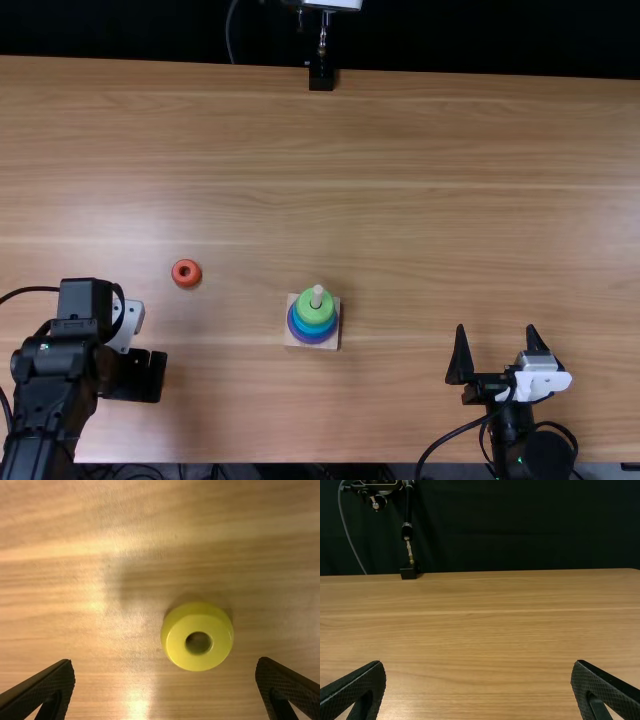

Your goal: Build the Hanoi tower: stack the rings onto the peg from bottom to top in this color order: purple, dark blue, light blue, dark green, light green, yellow, orange.

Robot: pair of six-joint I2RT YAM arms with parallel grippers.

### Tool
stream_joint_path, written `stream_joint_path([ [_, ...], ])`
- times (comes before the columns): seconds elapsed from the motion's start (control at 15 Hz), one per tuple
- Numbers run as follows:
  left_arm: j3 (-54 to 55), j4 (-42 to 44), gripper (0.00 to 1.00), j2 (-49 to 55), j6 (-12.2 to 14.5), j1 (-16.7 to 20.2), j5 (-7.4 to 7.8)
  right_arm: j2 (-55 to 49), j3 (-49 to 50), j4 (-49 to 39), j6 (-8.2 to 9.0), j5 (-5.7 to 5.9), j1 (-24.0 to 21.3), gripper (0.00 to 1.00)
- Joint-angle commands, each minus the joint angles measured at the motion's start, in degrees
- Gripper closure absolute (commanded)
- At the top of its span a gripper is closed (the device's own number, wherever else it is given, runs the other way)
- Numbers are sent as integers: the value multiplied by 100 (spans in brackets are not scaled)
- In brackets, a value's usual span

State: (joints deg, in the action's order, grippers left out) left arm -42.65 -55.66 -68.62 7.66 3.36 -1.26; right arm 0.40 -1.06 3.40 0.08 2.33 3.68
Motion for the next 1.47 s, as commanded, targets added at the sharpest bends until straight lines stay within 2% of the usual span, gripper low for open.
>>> stream_joint_path([
  [0.0, 64, 81, 0, 200, 35, -10, 10, -40, 36, 25, 3, -32, -61, 0],
  [0.07, 91, 155, 0, 323, 35, 16, -11, -40, 36, 25, 13, -32, -61, 0],
  [0.13, 135, 155, 0, 534, 57, -45, -106, -40, 36, 25, 3, -32, -61, 0],
  [0.27, 240, 166, 0, 1140, 35, -37, -149, -40, 36, 25, 3, -32, -61, 0],
  [0.67, 425, 229, 0, 1193, 35, -10, -96, -40, 36, 25, 3, -32, -61, 0],
  [0.8, 697, 714, 0, 1132, -7, -10, -54, -40, 36, 25, 13, -32, -61, 0],
  [0.93, 1066, 1653, 0, 912, -38, -19, -22, -40, 36, 25, 3, -32, -61, 0],
  [1.0, 1145, 1853, 0, 833, -38, -19, 10, -40, 36, 25, 13, -32, -61, 0],
  [1.33, 1251, 1853, 0, 411, -38, -45, 421, -40, 36, 25, 3, -32, -61, 0],
  [1.4, 1251, 1864, 0, 323, -38, -63, 463, -40, 36, 25, 13, -32, -61, 0],
])
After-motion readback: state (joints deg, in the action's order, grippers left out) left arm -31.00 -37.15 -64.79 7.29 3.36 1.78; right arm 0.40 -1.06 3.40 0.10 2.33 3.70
